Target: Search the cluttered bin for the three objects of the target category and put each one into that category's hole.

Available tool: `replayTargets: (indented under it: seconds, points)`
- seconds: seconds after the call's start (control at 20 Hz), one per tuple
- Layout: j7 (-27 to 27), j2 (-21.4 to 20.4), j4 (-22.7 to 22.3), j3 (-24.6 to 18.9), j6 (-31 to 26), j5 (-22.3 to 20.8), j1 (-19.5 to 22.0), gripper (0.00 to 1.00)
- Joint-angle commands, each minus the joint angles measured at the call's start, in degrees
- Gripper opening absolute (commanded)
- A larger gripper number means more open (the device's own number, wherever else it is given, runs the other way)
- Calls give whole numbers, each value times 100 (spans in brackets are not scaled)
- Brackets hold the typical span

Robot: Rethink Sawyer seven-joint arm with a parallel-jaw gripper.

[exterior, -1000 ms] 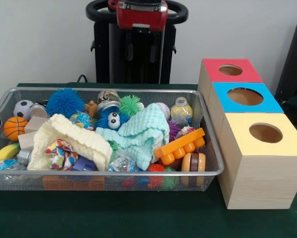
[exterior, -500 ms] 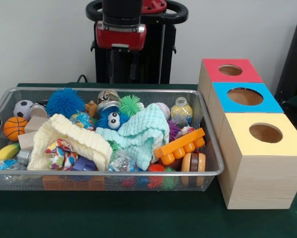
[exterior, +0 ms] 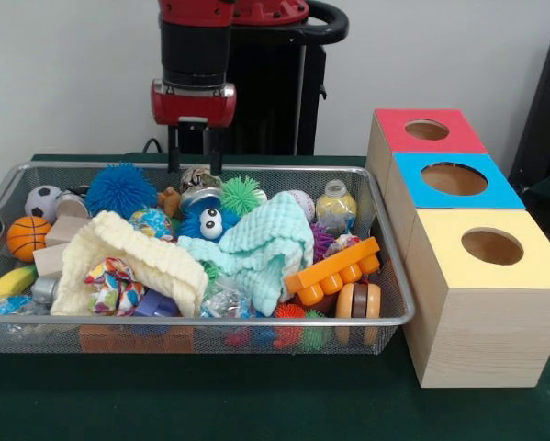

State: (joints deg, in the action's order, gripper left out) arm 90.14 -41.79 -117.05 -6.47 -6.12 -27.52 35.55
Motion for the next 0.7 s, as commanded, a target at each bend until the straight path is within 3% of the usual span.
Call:
replayTargets:
  seconds: [0.05, 0.35, 0.5, 0.7]
  points:
    - [23, 406, -17, -423, 274, -573, 285, 100]
    - [-131, 455, 282, -850, -225, -612, 673, 100]
    - [-81, 445, 297, -872, -331, -603, 637, 100]
    - [-41, 732, 344, -718, -190, -770, 541, 100]
